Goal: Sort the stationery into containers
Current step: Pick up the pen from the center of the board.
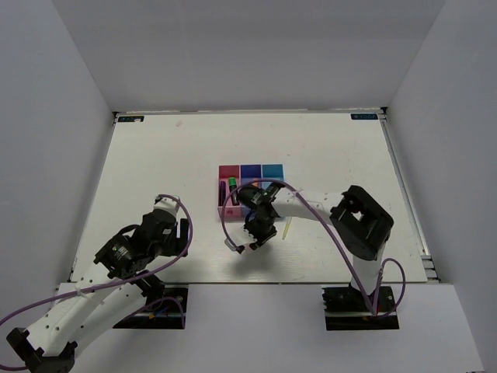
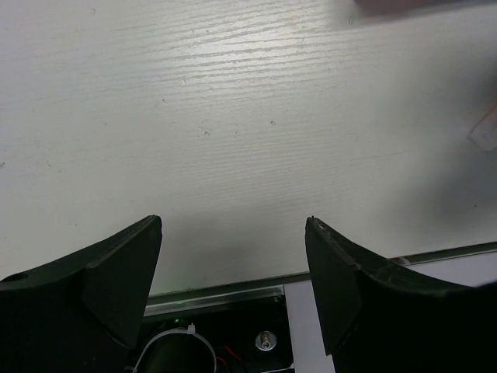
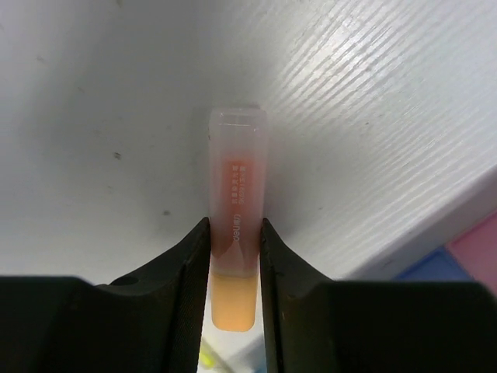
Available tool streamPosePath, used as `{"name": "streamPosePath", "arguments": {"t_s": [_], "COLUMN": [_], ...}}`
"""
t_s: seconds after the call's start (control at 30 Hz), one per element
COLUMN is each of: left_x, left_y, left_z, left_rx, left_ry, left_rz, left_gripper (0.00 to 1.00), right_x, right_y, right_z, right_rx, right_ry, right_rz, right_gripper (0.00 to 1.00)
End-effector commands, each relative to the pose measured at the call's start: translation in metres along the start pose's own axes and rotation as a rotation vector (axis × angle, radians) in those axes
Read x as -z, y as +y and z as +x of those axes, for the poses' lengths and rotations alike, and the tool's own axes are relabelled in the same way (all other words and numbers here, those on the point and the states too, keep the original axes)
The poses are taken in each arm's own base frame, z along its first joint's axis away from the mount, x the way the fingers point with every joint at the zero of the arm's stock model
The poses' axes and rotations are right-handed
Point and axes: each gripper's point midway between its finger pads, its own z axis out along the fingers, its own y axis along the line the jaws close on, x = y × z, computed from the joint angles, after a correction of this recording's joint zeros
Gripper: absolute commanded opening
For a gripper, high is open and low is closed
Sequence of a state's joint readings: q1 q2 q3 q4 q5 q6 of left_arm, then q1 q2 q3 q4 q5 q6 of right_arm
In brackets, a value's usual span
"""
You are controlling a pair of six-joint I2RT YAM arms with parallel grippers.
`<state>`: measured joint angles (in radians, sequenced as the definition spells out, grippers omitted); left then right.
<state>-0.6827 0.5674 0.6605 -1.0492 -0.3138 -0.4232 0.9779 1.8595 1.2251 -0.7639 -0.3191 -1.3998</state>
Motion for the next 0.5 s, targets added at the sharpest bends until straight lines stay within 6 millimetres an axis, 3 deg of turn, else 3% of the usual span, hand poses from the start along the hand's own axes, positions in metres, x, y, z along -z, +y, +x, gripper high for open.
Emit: {"name": "streamPosePath", "arguments": {"t_s": [0.0, 0.1, 0.23, 0.27, 0.33, 0.47], "left_x": [-0.001, 0.000, 0.000, 0.000, -0.001, 0.000], "left_y": [0.002, 0.002, 0.002, 0.002, 0.002, 0.003], "left_z": [0.002, 0.002, 0.002, 0.002, 0.003, 0.003], "left_rx": [0.006, 0.008, 0.009, 0.011, 0.010, 0.011], "left_ry": [0.002, -0.001, -0.003, -0.001, 0.001, 0.002], "left_rz": [-0.005, -0.007, -0.004, -0.008, -0.006, -0.011], "left_gripper": [0.85, 0.85, 0.85, 0.85, 0.85, 0.85], "right_x": [0.017, 0.047, 0.083, 0.097, 0.115, 0.167], "right_y": [0.009, -0.002, -0.019, -0.039, -0.053, -0.096], "right_z": [-0.027, -0.052, -0.069, -0.063, -0.064, -0.033], "right_rx": [-0.153, -0.230, -0.358, -0.484, -0.613, -0.855], "right_ry": [-0.081, -0.150, -0.198, -0.184, -0.195, -0.148], "right_rz": [0.032, 0.103, 0.237, 0.351, 0.457, 0.806], "right_gripper": [0.00, 0.00, 0.00, 0.00, 0.00, 0.00]}}
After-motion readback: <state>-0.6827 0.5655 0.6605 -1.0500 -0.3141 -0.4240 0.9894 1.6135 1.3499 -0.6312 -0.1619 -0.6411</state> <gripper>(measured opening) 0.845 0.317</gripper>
